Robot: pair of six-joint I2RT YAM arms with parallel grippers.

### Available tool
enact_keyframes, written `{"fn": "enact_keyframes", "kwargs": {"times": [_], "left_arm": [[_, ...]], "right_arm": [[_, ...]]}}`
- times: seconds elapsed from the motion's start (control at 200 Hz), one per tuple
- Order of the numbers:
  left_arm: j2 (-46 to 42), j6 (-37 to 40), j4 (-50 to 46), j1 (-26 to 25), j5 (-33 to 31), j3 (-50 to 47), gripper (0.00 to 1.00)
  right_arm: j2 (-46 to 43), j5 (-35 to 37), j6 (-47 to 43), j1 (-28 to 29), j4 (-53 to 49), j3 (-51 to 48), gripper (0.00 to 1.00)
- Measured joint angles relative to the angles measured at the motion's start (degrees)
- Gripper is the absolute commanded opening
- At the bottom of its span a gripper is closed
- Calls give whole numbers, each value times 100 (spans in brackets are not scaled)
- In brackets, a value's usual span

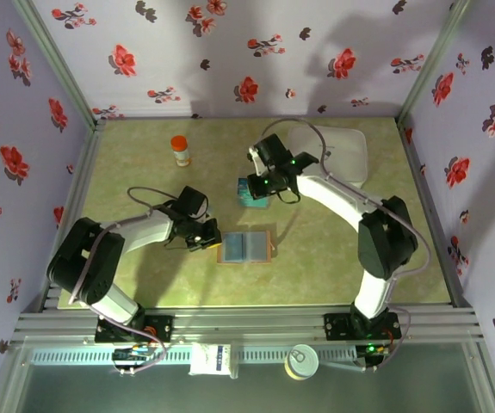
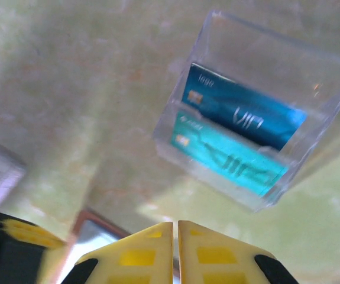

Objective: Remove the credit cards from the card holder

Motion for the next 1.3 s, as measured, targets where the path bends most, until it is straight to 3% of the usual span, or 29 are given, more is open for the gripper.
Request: {"fn": "enact_keyframes", "kwargs": {"times": [0.235,0.465,0.695,0.95,1.305], "left_arm": [[118,0,35,-66,2,33,1],[166,2,37,-70,-2,33,0],[197,2,33,-70,-4,33,0],[201,4,9,-70,-46,31,0],[219,7,-11,-74,-70,31,0]], "right_arm": [[-518,-236,1836,334,584,-1099,12],[-627,-476,2715,704,846,-1694,22],[-623,-640,3106,1016,1049,-1967,28],[-350,-824,3351,1235,1419,-1993,22],[160,-955,3440,1307,1676,-2035,23]]}}
